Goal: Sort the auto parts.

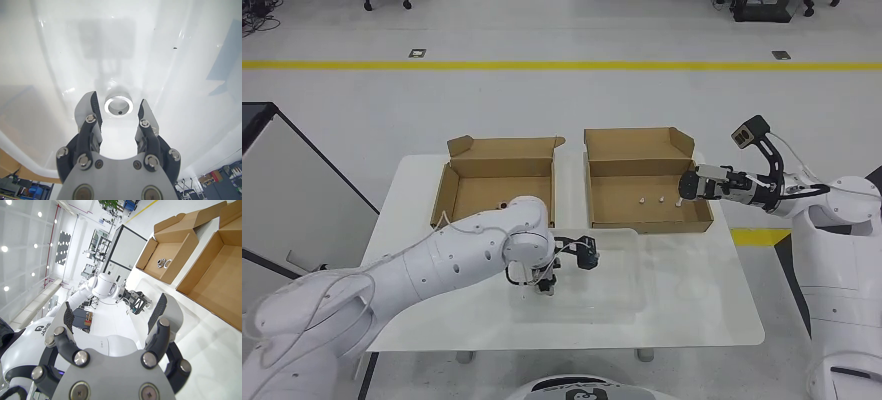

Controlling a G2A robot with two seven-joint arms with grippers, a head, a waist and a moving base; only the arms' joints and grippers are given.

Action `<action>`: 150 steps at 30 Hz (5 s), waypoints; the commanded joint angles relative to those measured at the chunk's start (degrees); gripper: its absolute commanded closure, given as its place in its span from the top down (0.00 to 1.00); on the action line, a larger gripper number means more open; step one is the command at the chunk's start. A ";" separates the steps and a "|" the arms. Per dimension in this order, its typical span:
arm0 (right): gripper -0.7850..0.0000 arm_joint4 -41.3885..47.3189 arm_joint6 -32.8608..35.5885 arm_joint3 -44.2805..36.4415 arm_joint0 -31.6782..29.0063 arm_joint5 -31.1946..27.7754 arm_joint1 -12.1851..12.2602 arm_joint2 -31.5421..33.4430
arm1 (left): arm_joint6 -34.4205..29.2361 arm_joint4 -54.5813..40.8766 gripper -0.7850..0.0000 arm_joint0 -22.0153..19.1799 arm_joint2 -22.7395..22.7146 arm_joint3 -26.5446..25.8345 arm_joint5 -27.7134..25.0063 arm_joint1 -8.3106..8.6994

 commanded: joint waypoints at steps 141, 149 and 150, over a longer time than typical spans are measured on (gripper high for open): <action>1.00 0.00 0.00 0.00 0.00 0.00 0.00 0.00 | 30.83 -73.74 0.00 15.97 -45.88 -14.50 -30.83 13.49; 1.00 0.00 0.00 0.00 0.00 0.00 0.00 0.00 | 30.82 -84.59 0.00 16.59 -45.69 -13.31 -30.83 12.03; 1.00 0.00 0.00 0.00 0.00 0.00 0.00 0.00 | 30.82 -86.25 0.00 16.79 -45.48 -13.12 -30.83 11.80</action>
